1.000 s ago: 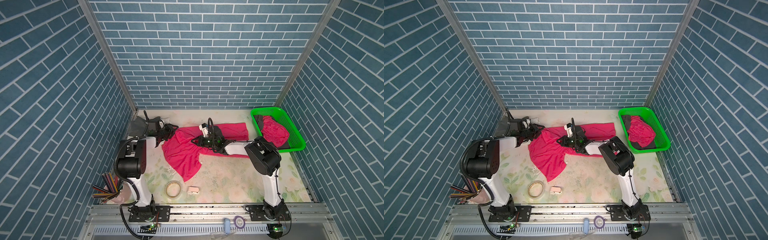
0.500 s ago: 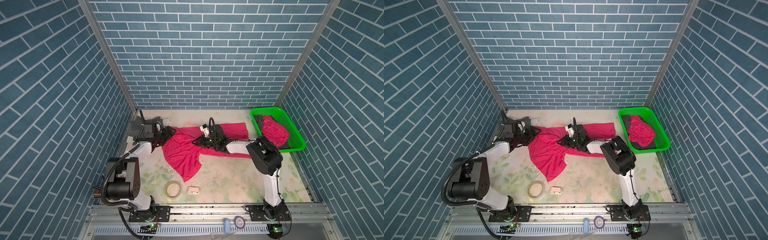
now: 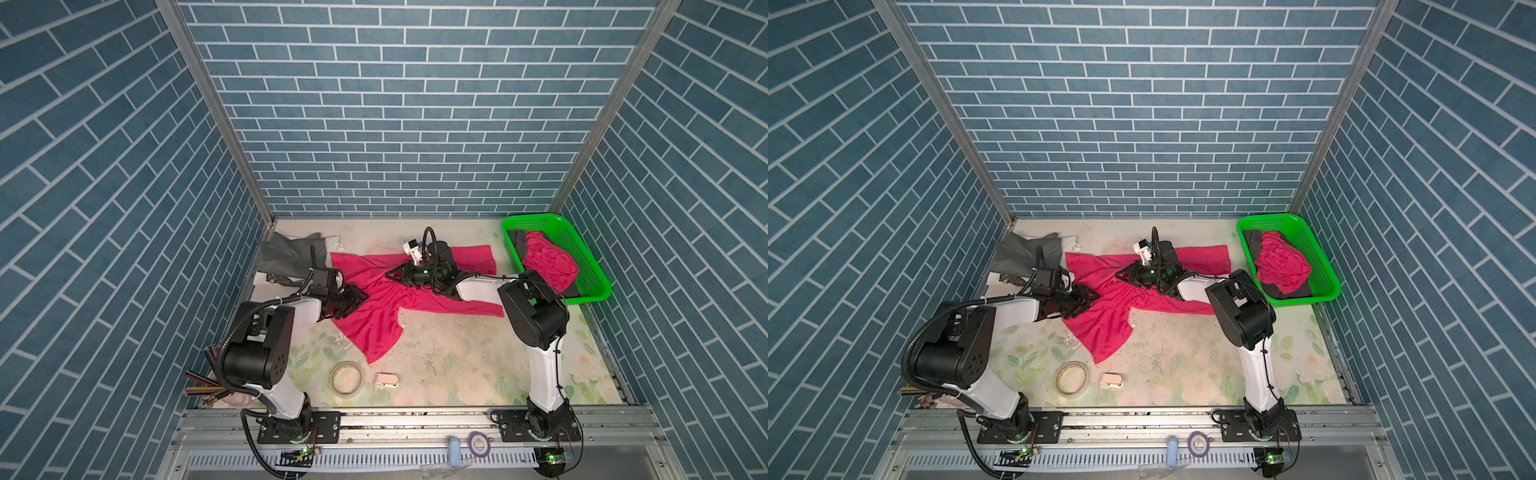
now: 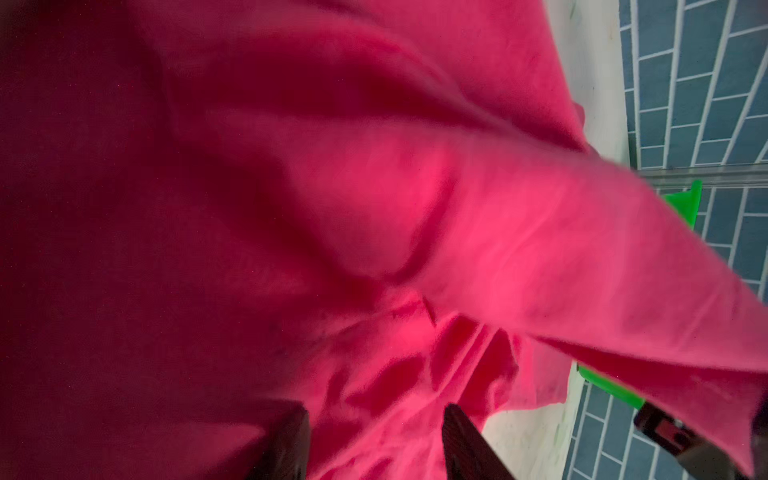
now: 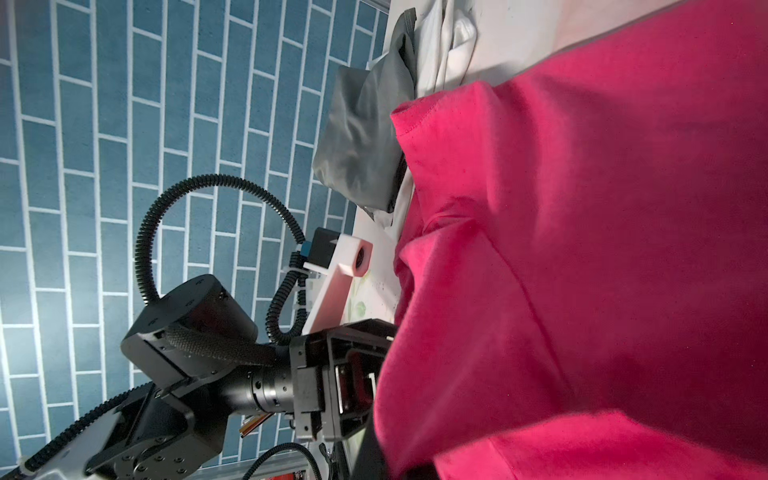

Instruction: Fold and stack the t-shirts

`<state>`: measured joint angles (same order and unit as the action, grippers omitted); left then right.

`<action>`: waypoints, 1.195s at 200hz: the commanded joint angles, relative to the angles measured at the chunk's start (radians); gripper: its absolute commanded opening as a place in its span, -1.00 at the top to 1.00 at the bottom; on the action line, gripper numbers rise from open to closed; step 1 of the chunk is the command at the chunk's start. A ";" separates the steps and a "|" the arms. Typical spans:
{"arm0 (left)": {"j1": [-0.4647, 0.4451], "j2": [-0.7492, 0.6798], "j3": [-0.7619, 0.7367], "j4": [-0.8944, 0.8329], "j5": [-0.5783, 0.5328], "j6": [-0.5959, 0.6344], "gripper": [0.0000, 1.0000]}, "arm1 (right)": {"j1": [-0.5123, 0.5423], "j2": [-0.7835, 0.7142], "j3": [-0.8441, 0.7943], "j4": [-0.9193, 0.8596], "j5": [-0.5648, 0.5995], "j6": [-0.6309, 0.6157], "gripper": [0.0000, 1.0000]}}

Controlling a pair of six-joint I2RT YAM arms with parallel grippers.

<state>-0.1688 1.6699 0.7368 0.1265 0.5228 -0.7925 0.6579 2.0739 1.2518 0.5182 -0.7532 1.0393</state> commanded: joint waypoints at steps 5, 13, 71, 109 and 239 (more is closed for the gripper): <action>-0.013 0.046 0.059 0.053 -0.030 -0.015 -0.08 | -0.009 -0.031 -0.002 0.048 -0.036 0.045 0.96; -0.017 0.057 0.069 0.057 -0.029 -0.021 -0.08 | -0.010 -0.035 -0.003 0.046 -0.040 0.045 0.95; -0.022 0.130 0.116 0.073 -0.068 -0.018 -0.10 | -0.021 -0.036 -0.018 0.071 -0.056 0.062 0.74; -0.024 0.156 0.138 0.098 -0.078 -0.037 -0.08 | -0.021 -0.041 -0.022 0.056 -0.053 0.047 0.69; -0.006 0.060 0.219 -0.070 -0.081 0.062 1.00 | -0.028 -0.100 -0.102 0.017 -0.061 -0.005 0.77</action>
<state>-0.1841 1.7756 0.9535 0.1223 0.4282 -0.7727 0.6334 2.0251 1.1706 0.5442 -0.7914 1.0645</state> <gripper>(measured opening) 0.054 0.123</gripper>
